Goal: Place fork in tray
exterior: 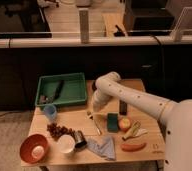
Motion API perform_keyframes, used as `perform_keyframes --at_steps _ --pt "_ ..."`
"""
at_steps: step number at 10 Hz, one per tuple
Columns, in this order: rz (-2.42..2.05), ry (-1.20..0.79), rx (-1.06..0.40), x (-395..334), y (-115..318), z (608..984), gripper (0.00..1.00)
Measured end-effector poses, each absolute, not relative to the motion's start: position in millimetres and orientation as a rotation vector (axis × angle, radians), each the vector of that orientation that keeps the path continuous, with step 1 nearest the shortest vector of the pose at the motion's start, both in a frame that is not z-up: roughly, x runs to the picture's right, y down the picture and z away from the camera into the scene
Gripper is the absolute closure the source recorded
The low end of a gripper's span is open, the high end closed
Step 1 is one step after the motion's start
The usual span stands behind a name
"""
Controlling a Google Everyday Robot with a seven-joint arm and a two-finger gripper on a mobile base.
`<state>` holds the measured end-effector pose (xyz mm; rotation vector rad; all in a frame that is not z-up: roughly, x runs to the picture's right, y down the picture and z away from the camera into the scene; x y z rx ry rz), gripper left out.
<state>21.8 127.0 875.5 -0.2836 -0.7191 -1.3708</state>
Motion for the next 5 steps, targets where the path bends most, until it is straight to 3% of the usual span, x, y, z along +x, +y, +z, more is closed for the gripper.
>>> perform_keyframes --at_steps 2,5 --pt "-1.383 -0.753 -0.227 39.0 138.1 867.0 0.22" --pt "-1.491 -0.759 -0.207 23.3 128.7 855.2 0.2"
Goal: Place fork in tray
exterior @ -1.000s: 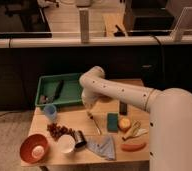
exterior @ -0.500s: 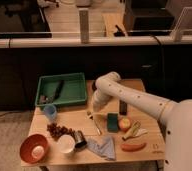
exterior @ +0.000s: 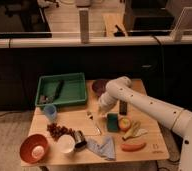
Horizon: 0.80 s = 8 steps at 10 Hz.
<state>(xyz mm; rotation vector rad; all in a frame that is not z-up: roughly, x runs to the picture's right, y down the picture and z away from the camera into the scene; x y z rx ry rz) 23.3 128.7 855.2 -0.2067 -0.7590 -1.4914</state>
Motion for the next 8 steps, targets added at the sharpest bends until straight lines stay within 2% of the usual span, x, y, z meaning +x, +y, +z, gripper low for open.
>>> perform_keyframes --at_steps 8 --pt "-1.751 -0.733 -0.294 -15.3 142.0 858.5 0.2"
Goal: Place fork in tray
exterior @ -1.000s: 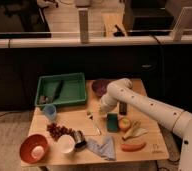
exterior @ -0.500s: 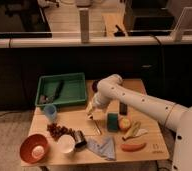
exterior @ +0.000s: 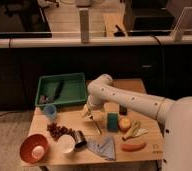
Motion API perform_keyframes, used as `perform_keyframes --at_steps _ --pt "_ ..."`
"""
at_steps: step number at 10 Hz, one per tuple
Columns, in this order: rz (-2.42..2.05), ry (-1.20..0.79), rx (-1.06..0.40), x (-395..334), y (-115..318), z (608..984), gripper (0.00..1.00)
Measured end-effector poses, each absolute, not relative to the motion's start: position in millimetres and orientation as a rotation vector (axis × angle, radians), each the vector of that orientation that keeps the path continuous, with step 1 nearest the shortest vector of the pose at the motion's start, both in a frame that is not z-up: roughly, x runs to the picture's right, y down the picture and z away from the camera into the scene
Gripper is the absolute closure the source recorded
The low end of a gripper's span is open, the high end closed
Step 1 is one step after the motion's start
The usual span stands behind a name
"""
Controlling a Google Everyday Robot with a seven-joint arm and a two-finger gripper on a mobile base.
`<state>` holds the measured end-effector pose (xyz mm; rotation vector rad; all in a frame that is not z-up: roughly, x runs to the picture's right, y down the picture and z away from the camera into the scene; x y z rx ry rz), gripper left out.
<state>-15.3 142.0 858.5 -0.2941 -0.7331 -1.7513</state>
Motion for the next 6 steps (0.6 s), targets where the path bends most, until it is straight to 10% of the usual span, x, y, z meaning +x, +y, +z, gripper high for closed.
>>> perform_keyframes --at_steps 3,6 --pt "-1.81 -0.724 -0.321 -19.5 152.0 863.6 0.22" --pt "-1.835 -0.724 -0.349 -23.5 160.0 872.2 0.5"
